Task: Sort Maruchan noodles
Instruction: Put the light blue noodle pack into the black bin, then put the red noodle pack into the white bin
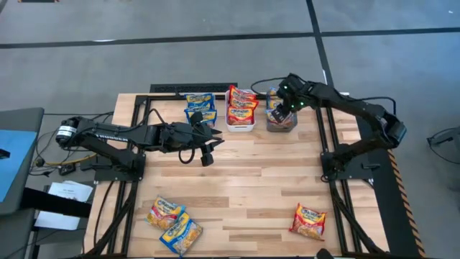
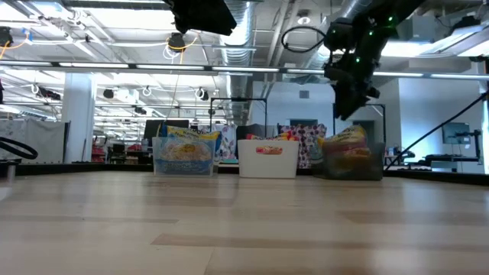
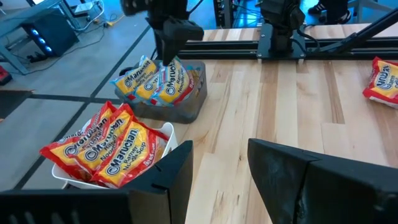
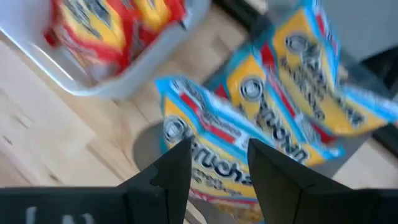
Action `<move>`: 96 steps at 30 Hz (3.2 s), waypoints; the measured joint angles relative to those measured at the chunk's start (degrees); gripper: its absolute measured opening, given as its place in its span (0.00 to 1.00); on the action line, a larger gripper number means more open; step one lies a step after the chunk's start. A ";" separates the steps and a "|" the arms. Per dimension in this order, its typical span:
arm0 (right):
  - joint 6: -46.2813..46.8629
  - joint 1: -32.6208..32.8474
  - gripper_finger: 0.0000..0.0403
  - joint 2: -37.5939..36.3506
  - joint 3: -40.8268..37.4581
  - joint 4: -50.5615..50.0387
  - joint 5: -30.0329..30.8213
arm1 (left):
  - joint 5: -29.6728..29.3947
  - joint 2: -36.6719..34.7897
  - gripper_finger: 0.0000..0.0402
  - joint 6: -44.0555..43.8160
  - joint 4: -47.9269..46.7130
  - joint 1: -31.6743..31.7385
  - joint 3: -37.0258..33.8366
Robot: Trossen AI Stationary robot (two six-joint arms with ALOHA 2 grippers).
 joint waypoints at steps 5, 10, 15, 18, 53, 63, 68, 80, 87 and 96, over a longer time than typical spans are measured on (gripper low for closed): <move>-0.16 -1.57 0.45 3.15 -0.02 -3.51 0.04 | -0.02 -0.01 0.36 -0.81 0.00 0.01 0.00; 1.32 -3.12 0.44 4.98 -0.04 -7.49 0.90 | -0.02 -0.02 0.36 -0.90 -0.03 0.02 0.00; 2.35 -3.69 0.42 4.81 -0.04 -8.27 1.89 | -0.13 -0.02 0.36 -0.90 -0.07 0.02 -0.01; 1.49 -3.77 0.41 4.81 -0.04 -7.63 1.82 | -0.13 -0.02 0.36 -0.90 -0.11 0.00 -0.02; 10.35 25.61 0.40 2.52 20.75 -31.00 1.51 | -5.55 -16.07 0.36 -9.96 -20.38 0.00 -0.07; 33.24 44.16 0.40 -9.62 9.20 -31.64 3.19 | 0.00 -19.06 0.36 -15.72 -28.27 0.00 -0.07; 48.06 54.58 0.40 -14.82 3.94 -31.53 2.70 | 2.09 -19.06 0.36 -15.72 -28.57 0.00 -0.07; 62.46 71.21 0.41 -12.83 2.71 -31.80 -3.06 | 3.66 -19.04 0.36 -16.33 -28.53 0.00 -0.04; 62.85 76.87 0.50 -4.85 2.71 -31.79 -9.53 | 4.50 -19.04 0.36 -17.62 -28.53 0.00 -0.04; 65.39 85.25 0.56 3.84 2.71 -22.03 -15.43 | 12.24 -19.04 0.36 -19.67 -28.55 -0.02 -0.04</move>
